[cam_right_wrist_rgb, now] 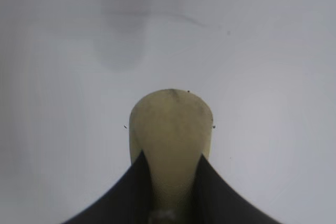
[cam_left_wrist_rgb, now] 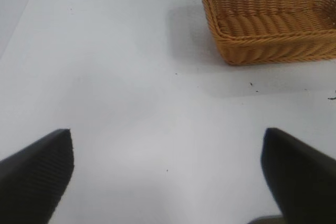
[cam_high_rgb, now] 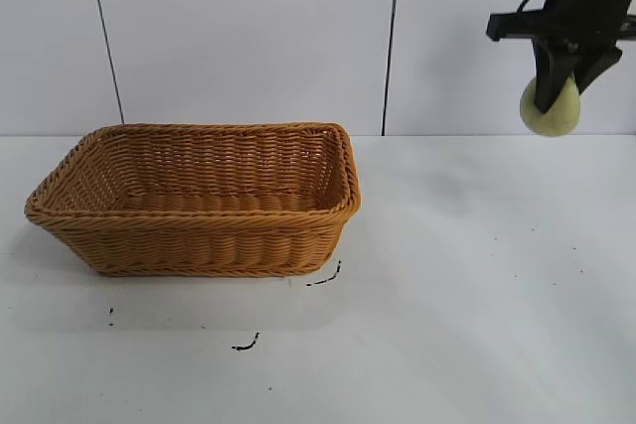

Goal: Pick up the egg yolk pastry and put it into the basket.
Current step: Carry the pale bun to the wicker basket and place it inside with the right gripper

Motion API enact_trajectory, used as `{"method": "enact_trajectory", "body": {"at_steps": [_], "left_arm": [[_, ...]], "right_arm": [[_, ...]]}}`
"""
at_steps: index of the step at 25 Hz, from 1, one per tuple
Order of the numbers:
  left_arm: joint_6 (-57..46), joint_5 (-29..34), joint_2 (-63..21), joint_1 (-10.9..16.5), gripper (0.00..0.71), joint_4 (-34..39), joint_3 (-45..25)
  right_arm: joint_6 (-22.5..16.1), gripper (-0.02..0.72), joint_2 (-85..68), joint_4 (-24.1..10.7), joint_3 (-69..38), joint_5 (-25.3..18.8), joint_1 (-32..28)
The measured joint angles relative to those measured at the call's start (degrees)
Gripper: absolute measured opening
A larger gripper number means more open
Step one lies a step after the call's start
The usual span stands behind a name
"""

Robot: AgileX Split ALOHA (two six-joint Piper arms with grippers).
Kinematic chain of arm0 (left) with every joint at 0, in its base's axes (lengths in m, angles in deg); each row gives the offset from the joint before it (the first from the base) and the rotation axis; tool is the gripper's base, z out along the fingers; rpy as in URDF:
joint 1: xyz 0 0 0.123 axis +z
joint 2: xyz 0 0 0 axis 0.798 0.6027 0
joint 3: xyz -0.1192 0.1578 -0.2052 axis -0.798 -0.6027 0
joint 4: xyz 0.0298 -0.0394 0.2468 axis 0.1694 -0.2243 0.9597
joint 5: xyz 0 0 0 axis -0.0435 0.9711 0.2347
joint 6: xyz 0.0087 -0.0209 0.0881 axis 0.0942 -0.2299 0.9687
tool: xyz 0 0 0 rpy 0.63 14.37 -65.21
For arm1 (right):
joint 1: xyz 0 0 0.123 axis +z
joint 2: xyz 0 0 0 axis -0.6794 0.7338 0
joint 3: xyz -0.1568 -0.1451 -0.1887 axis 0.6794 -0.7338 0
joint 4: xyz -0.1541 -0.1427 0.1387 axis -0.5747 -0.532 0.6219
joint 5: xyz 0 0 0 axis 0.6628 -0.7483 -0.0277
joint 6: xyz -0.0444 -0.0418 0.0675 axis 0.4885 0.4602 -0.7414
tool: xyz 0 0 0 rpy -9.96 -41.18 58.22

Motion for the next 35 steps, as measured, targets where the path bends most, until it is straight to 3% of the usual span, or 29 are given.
{"method": "enact_trajectory", "body": {"at_steps": [10, 24, 35], "left_arm": [[0.0, 0.0, 0.0, 0.0, 0.697, 0.0, 0.0], [0.0, 0.0, 0.0, 0.0, 0.697, 0.0, 0.0], [0.0, 0.0, 0.0, 0.0, 0.697, 0.0, 0.0]], "right_arm": [[0.0, 0.117, 0.0, 0.0, 4.24, 0.4, 1.71], [-0.21, 0.117, 0.0, 0.0, 4.24, 9.74, 17.32], [-1.3, 0.117, 2.26, 0.41, 4.28, 21.77, 30.8]]}}
